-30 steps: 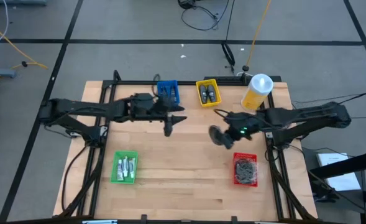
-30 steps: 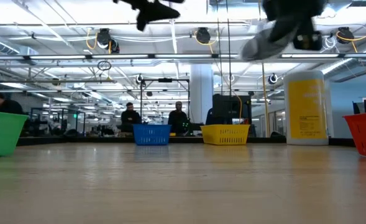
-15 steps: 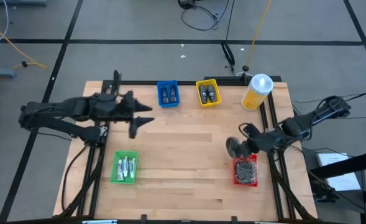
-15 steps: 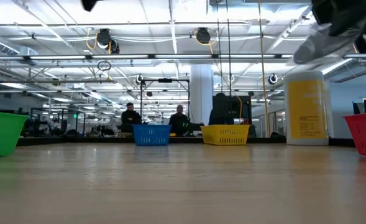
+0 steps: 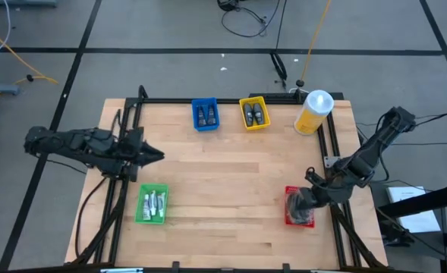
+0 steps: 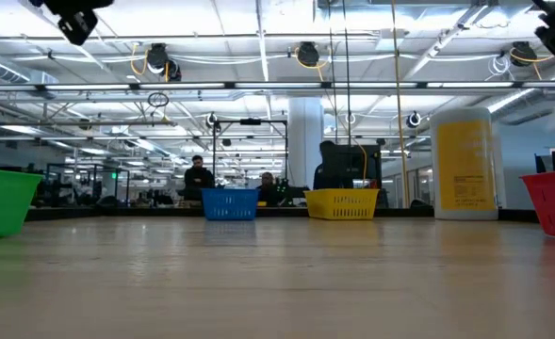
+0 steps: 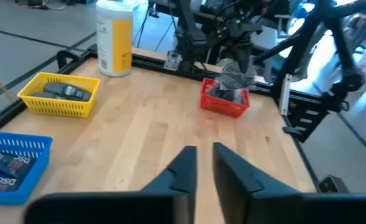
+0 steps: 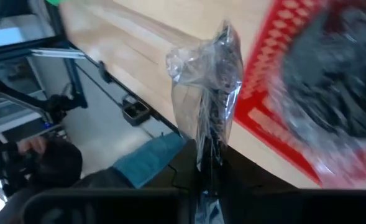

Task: Pick & Place Travel size toiletries
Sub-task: Put the black hairbrush into the red bin, then return to Home Position

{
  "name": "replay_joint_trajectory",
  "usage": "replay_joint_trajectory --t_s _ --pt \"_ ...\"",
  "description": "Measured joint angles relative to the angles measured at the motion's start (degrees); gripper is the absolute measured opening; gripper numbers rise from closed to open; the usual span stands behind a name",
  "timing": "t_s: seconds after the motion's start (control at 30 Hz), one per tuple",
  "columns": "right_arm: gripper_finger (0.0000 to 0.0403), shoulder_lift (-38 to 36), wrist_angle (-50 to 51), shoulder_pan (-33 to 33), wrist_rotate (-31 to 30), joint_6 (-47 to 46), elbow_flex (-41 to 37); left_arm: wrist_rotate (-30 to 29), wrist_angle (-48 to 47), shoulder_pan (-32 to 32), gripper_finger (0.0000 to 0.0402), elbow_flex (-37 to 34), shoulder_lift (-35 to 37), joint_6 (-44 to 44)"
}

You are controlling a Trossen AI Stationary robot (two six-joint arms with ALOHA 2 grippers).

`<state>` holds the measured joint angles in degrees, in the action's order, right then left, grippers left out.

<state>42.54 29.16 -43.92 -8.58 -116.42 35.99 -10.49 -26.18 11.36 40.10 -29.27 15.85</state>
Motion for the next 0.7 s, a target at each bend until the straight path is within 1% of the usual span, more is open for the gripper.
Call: replay_joint_trajectory --t_s 0.1,0.13,0.23,0.3,0.4,0.53,0.6,0.7 --pt "0.0031 -1.2 2.5 -1.2 1.3 -3.1 0.0 0.0 -3.1 1.1 0.0011 -0.3 3.4 0.4" --pt "0.0031 -1.6 4.1 -1.3 1.3 -4.2 0.0 0.0 -4.1 1.5 0.0006 -0.3 4.5 0.4" --pt "0.0034 -1.8 9.2 -1.3 1.3 -6.6 0.0 0.6 -6.8 2.4 0.001 -0.3 7.5 0.2" --pt "0.0042 -1.8 10.3 -1.1 1.2 -7.0 0.0 1.5 -8.1 3.0 0.0005 -0.3 9.4 0.2" --pt "0.007 -1.8 10.1 -0.9 1.1 -7.5 0.0 1.5 -10.2 3.6 0.0004 -0.3 12.3 0.2" --pt "0.012 -1.8 10.3 -0.1 0.9 -8.1 0.0 1.4 -13.6 3.8 0.0009 -0.3 15.8 0.4" --pt "0.0144 -1.8 10.3 0.3 0.9 -8.1 0.0 1.4 -15.8 3.8 0.0004 -0.3 17.5 1.2" --pt "0.017 -2.3 10.1 0.9 0.9 -8.3 0.0 1.4 -18.3 3.8 0.0004 -0.3 19.9 2.3"
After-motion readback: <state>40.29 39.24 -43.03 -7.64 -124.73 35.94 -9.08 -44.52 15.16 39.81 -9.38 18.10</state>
